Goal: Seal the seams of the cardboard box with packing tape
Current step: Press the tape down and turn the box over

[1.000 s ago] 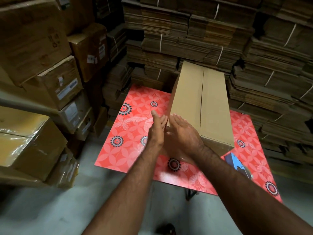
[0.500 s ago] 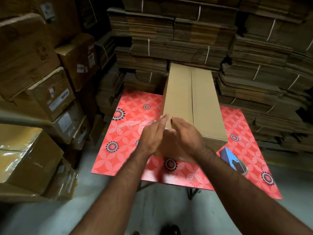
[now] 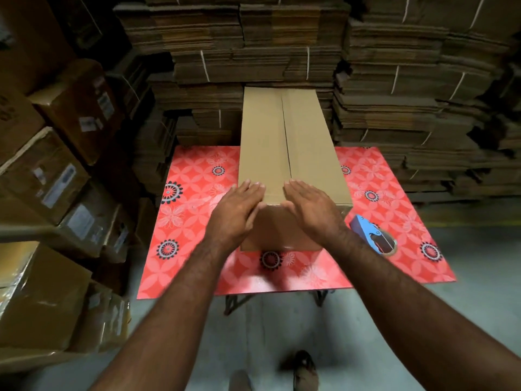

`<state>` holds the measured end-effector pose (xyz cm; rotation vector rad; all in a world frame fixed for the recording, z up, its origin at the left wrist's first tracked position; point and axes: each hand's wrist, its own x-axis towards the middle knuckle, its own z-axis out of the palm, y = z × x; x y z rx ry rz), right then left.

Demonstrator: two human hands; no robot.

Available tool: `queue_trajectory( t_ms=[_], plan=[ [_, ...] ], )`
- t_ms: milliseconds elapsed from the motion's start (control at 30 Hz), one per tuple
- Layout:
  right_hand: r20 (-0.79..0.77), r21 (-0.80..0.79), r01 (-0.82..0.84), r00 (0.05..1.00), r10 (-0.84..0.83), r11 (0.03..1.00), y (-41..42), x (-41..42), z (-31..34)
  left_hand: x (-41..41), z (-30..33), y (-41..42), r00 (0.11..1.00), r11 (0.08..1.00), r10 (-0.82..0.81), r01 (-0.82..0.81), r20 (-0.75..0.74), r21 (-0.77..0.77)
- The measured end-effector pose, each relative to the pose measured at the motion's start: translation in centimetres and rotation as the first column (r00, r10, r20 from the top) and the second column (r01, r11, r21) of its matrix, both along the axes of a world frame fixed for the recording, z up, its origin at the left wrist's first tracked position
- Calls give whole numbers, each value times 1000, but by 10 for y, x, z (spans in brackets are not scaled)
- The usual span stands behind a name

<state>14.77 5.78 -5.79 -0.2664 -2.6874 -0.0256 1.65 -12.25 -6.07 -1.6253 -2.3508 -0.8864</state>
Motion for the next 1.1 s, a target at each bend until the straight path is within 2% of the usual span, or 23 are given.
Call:
queue_trajectory(
  t_ms=[133,300,433,533,700,867,1000,1100],
  plan=[
    [-30,47,4,1000,-2,999,7,5,-13,-2,-13,12,993,998,-25,19,-117,-57],
    [-50,41,-24,998,26,999,24,28,-14,-7,-12,4,989,995,-91,86,-120,-49],
    [-49,32,59,997,-58,998,21,29,-12,7,-4,18,990,995,3,-17,-143,-95],
    [-96,58,84,992,-78,995,18,21,-22,22,-6,34,967,986,80,-112,-241,-125],
    [-123,109,19,992,-6,994,31,36,-27,13,-16,30,926,992,26,-72,-378,-108],
    [-77,57,55,996,-51,997,39,46,-17,15,-6,25,938,988,-6,-47,-348,-144],
    [-135,38,72,989,-66,997,22,33,-22,28,-6,34,957,997,42,-58,-287,-50],
    [-145,74,54,988,-43,996,29,31,-29,28,-14,38,943,996,86,-93,-322,-5]
  ],
)
